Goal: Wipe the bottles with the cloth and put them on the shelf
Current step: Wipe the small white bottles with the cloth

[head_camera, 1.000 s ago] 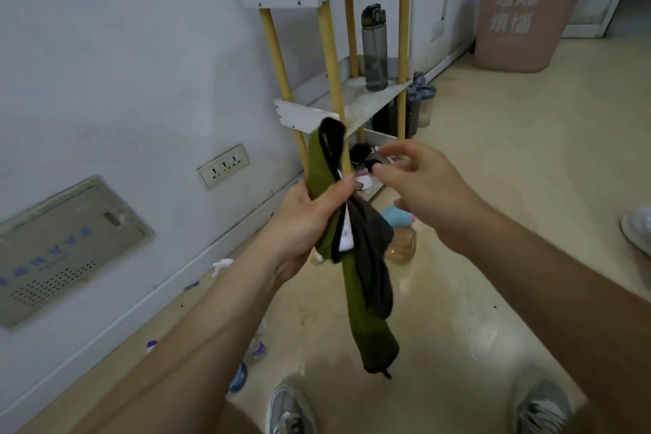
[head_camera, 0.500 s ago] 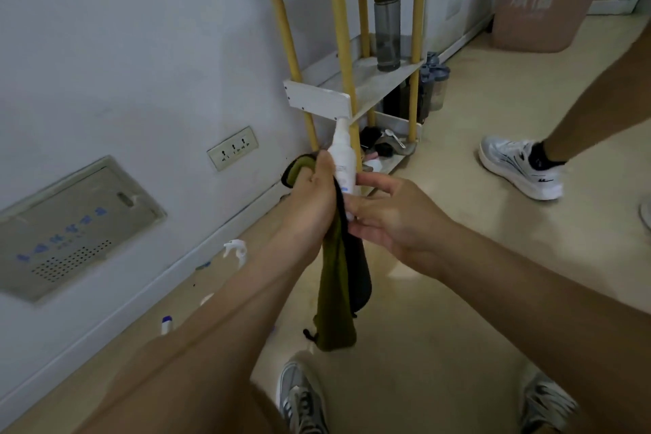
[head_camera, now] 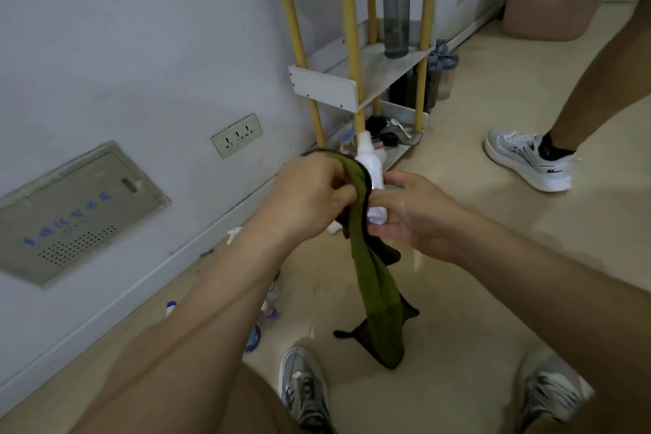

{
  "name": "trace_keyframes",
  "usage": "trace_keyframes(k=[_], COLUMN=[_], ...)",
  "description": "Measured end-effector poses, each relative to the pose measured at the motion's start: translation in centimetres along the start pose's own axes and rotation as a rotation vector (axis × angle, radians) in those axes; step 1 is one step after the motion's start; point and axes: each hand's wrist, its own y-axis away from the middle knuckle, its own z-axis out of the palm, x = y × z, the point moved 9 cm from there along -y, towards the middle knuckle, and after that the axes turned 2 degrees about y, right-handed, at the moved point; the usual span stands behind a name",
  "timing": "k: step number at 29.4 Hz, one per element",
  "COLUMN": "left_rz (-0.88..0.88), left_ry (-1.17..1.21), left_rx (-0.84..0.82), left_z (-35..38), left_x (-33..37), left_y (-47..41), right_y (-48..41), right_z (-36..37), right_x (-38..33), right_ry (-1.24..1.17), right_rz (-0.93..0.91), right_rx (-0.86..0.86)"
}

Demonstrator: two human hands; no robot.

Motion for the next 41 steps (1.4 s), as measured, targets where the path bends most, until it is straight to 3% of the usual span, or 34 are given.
trace_keyframes(k=[3,6,9,12,14,16,21,26,30,33,37,41], left_rz=[-0.119,-0.405,-0.539,-0.691,-0.726,-0.7,-0.367,-0.438,-0.658,-0.685,-0.65,-0.621], left_ry=[0.261,0.721,0.979,1.238,1.215,1.204,1.125,0.951,1.211,1.465,1.363,1.189], left_rx=[0.211,0.123,0.207,0.37,0.418,0.426,0.139,0.37,0.453,0.36,0.156,0.108], left_z=[-0.9,2.8,3.5,2.6,1.9,1.9,2.9,0.6,1.0,2.5,4.5,5.0], left_x=[-1.0,-2.7,-3.4,-5.1,-5.9,-5.5,-1.1,-3.6,-5.9,-5.7,-4.1,-4.6], left_y=[-0.2,0.0,-0.3,-0.5,-0.7,-0.9,-1.9,-1.4,-0.8,-0.7,0.1,0.9], right_y=[0.5,0.7,0.9,1.5,2.0,2.0,1.7,1.7,1.9,3.0,3.0,1.1], right_z=[1.4,2.3,2.6,4.5,5.3,5.0,2.7,4.5,4.0,4.2,4.0,3.5], right_x=[-1.0,-2.0,-3.1,-3.2,-3.0,-3.8,-5.5,-4.3,-5.0,-6.6,-6.9,-5.2], right_ry=[-0.114,-0.065,0.349,0.837,1.074,1.126,1.193,0.83,0.615,0.932,1.151,1.057], right_rz=[-0.044,-0.148,-0.321,-0.445,-0.482,-0.49,-0.483,-0.505,-0.512,-0.745,-0.933,-0.709], right_rx=[-0.095,-0.081,0.06,0.065,0.086,0.151,0.383,0.101,0.038,0.188,0.282,0.058])
